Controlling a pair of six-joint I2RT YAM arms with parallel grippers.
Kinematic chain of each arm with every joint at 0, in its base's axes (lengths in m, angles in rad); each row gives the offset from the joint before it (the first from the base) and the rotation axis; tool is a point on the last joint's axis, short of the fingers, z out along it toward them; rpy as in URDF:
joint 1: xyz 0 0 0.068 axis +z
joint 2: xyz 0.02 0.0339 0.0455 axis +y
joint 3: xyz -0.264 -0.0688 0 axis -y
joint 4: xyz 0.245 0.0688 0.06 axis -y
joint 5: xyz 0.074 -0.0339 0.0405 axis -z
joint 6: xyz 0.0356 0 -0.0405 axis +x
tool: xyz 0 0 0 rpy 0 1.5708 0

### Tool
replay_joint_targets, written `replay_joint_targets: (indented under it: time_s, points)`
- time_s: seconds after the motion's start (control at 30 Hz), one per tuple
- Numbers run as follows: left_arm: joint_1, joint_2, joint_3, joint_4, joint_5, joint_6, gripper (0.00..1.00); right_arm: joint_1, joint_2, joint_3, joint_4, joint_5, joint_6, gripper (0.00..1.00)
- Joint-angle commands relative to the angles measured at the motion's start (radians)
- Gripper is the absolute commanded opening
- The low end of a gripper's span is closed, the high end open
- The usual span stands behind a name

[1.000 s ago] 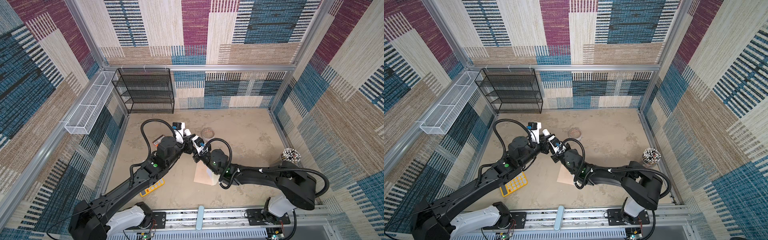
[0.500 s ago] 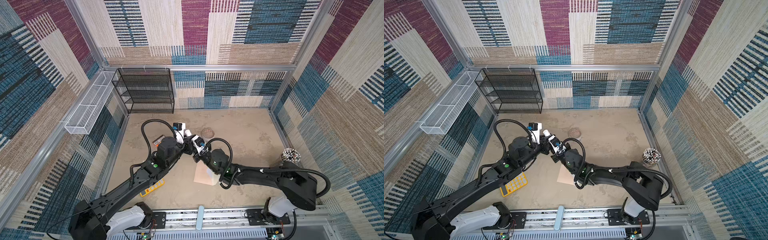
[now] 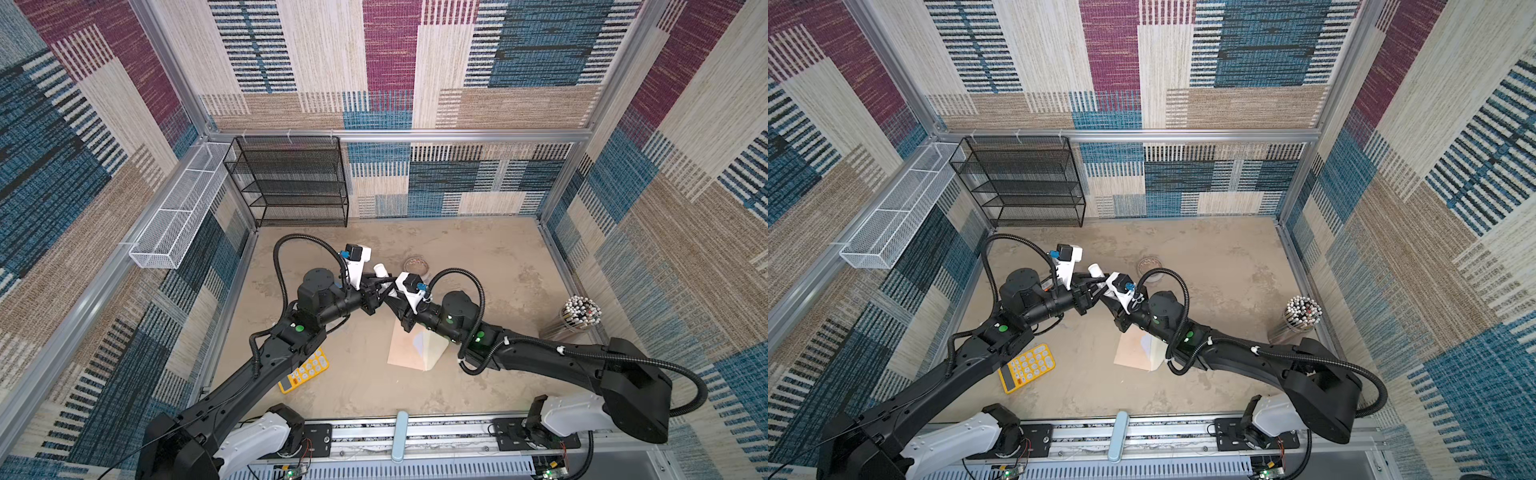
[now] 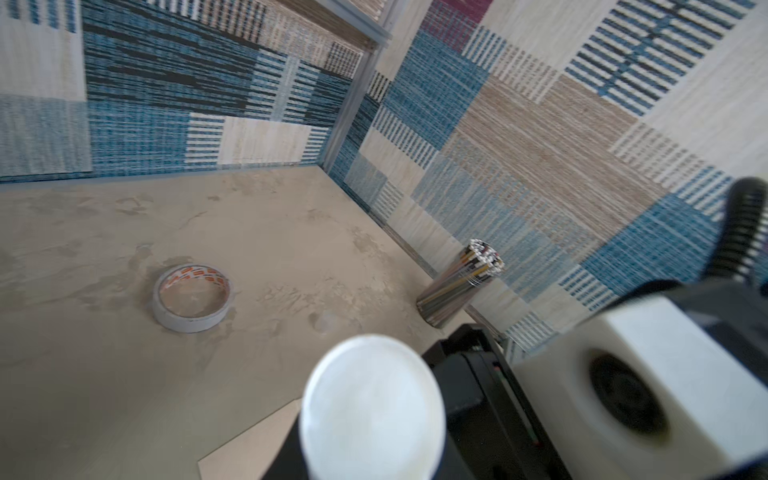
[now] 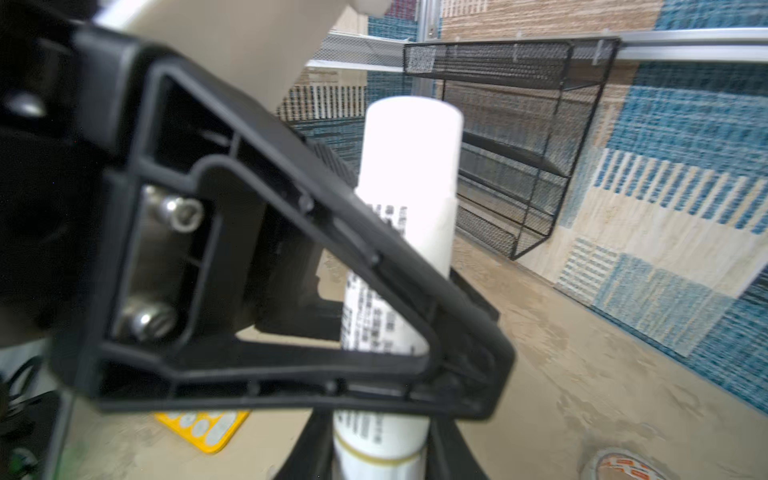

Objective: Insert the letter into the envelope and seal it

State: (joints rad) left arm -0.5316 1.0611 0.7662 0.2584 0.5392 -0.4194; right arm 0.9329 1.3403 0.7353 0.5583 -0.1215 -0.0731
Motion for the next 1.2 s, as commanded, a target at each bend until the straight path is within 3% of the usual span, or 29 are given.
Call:
replay_joint_targets:
  time_s: [0.0,0.13,0.2,0.27,0.33,0.47,0.63,0.77,1.0,1.17]
  points:
    - [0.007,0.000,-0.018,0.082,0.222,-0.019,0.00,-0.015,-0.043,0.000,-0.005,-0.430,0.020,0.10]
    - [0.008,0.002,-0.034,0.142,0.308,-0.050,0.00,-0.046,-0.065,0.007,-0.077,-0.551,0.017,0.14]
    - [0.008,-0.002,-0.032,0.136,0.305,-0.046,0.00,-0.048,-0.063,0.013,-0.123,-0.518,-0.015,0.23]
    - [0.007,-0.013,-0.028,0.119,0.266,-0.038,0.00,-0.048,-0.058,0.004,-0.133,-0.431,-0.040,0.42]
    - [0.008,-0.033,-0.023,0.082,0.158,-0.031,0.00,-0.049,-0.050,-0.014,-0.120,-0.327,-0.053,0.53]
    - [0.004,-0.077,-0.021,0.008,-0.148,-0.012,0.00,-0.045,-0.031,-0.081,0.005,-0.099,-0.037,0.61]
    - [-0.031,-0.095,-0.005,-0.066,-0.399,0.031,0.00,0.003,0.005,-0.122,0.176,0.126,-0.042,0.62]
    - [-0.076,-0.067,0.025,-0.115,-0.531,0.036,0.00,0.052,0.057,-0.097,0.269,0.263,-0.074,0.62]
    - [-0.128,-0.014,0.065,-0.137,-0.612,0.011,0.00,0.072,0.148,-0.012,0.286,0.410,-0.098,0.63]
    - [-0.141,0.000,0.072,-0.139,-0.619,0.005,0.00,0.075,0.178,0.034,0.249,0.421,-0.105,0.52]
